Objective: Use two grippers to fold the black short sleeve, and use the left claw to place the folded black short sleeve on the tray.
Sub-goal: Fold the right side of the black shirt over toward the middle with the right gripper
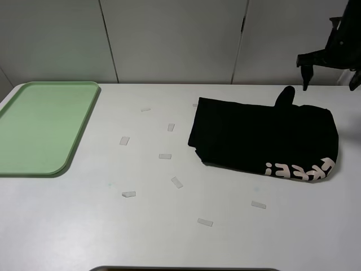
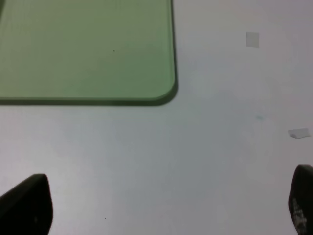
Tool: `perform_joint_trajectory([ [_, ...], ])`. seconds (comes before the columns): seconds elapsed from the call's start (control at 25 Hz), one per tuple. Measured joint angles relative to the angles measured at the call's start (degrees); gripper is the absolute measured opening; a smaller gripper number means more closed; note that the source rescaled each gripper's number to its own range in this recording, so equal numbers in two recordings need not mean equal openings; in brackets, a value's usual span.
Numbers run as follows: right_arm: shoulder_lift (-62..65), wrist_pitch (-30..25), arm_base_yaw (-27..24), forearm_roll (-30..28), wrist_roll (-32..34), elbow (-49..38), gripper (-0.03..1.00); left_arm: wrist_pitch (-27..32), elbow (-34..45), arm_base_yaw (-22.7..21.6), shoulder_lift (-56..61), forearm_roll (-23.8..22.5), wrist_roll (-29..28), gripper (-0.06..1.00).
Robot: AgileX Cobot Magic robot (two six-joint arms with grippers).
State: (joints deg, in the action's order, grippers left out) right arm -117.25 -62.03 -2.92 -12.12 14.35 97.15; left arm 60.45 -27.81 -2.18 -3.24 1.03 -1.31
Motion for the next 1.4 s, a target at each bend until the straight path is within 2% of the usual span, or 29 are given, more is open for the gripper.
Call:
perform_joint_trajectory([
  [0.28, -4.6, 3.5, -7.0, 3.6, -4.2, 0.0, 1.00, 0.0, 0.0, 0.0, 0.0, 0.0, 0.0, 0.96],
  [0.64, -10.0, 4.5, -8.4, 3.8, -6.6, 0.0, 1.00, 0.0, 0.0, 0.0, 0.0, 0.0, 0.0, 0.96],
  [1.12, -7.0, -6.5, -8.2, 7.7, -6.9, 0.0, 1.00, 0.0, 0.0, 0.0, 0.0, 0.0, 0.0, 0.96],
  [1.4, -4.1, -7.3, -3.8, 8.0, -6.9, -1.5, 1.00, 0.0, 0.0, 0.0, 0.0, 0.0, 0.0, 0.96],
])
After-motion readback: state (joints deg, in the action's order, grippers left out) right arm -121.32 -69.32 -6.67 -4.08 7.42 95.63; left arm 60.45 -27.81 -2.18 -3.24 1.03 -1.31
